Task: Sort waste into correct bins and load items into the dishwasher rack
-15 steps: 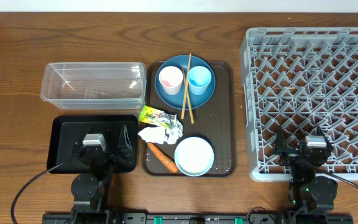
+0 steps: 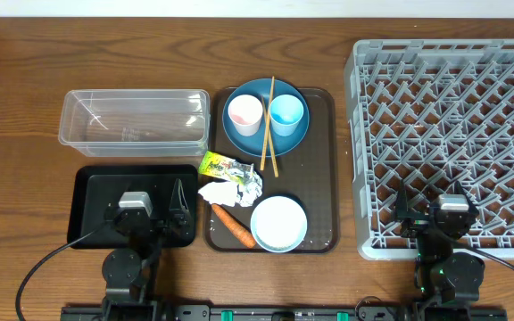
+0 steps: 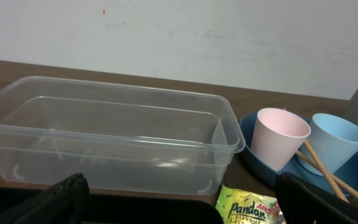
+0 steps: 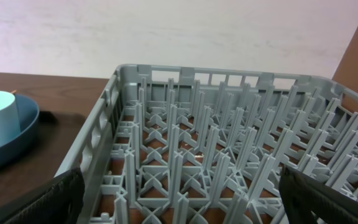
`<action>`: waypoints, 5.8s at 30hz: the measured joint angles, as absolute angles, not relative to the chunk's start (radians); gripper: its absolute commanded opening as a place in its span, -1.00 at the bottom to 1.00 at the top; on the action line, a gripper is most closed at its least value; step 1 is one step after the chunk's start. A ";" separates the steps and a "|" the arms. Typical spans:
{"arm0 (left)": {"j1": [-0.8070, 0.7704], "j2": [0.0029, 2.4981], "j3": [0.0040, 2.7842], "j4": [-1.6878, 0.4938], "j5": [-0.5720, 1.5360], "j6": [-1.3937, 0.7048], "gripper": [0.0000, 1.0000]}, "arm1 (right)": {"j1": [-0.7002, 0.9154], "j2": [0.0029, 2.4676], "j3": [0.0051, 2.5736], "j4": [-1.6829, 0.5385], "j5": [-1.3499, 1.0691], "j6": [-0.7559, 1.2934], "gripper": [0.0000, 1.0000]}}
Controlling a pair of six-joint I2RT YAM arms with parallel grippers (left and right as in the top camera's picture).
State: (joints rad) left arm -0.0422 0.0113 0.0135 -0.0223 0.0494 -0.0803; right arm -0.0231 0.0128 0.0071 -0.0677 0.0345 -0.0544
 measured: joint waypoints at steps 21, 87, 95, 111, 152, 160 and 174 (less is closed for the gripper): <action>-0.042 0.011 0.014 -0.022 0.049 -0.080 0.96 | -0.023 0.013 0.007 -0.068 0.035 -0.054 0.98; -0.042 0.021 0.014 -0.022 0.049 -0.080 0.95 | -0.023 0.013 0.007 -0.068 0.035 -0.054 0.98; -0.042 0.021 0.014 -0.022 0.049 -0.080 0.96 | -0.023 0.013 0.007 -0.068 0.035 -0.054 0.99; -0.042 0.021 0.014 -0.022 0.053 -0.086 0.96 | -0.023 0.013 0.007 -0.068 0.035 -0.054 0.99; -0.043 1.069 1.429 -1.270 0.484 -0.272 0.39 | -0.023 0.015 0.007 -0.068 0.035 -0.054 0.98; -0.044 1.173 1.417 -1.296 0.466 -0.294 -0.25 | -0.023 0.015 0.007 -0.068 0.035 -0.054 0.99; -0.160 1.268 1.404 -1.240 0.363 -0.322 0.70 | -0.023 0.015 0.007 -0.068 0.035 -0.054 0.98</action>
State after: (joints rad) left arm -0.1596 1.2678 1.4044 -1.2400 0.3630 -0.3218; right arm -0.0227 0.0151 0.0071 -0.0677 0.0345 -0.0544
